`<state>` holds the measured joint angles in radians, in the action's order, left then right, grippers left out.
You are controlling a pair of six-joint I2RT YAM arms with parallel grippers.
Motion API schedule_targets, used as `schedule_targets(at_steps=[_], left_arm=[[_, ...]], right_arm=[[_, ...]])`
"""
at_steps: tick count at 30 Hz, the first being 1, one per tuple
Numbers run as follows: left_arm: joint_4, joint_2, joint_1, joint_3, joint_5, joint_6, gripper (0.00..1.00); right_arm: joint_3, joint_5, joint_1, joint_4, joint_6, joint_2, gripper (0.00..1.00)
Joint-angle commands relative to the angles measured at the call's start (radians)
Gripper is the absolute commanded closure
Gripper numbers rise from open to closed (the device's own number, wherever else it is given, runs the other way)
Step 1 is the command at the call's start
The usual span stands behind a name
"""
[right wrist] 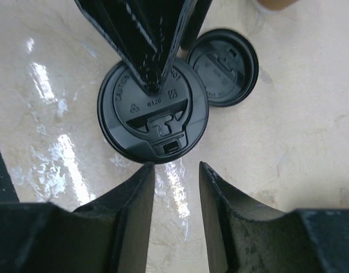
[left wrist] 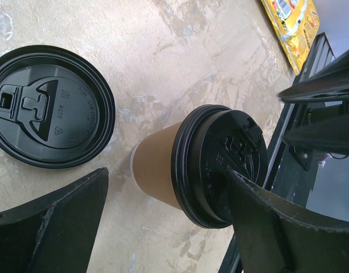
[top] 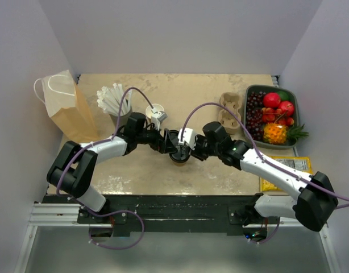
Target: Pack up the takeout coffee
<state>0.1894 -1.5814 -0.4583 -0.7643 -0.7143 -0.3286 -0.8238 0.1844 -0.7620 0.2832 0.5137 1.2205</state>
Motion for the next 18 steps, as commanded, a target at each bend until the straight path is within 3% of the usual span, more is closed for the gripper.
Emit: schedule_targets(at_steps=[1,5,10,18], left_arm=[[0.024,0.024,0.006,0.017,-0.004,-0.007,0.13],[0.030,0.017,0.013,0.011,-0.014,-0.010,0.13],[0.050,0.014,0.020,-0.001,-0.074,-0.027,0.11],[0.091,0.027,0.038,0.019,-0.160,-0.052,0.06]], right_arm=[[-0.101,0.166,0.036,0.028,-0.099,-0.047,0.58],[-0.175,0.271,0.102,0.005,-0.256,0.032,0.53],[-0.287,0.394,0.211,0.023,-0.452,0.252,0.53],[-0.371,0.650,0.314,0.099,-0.462,0.404,0.48]])
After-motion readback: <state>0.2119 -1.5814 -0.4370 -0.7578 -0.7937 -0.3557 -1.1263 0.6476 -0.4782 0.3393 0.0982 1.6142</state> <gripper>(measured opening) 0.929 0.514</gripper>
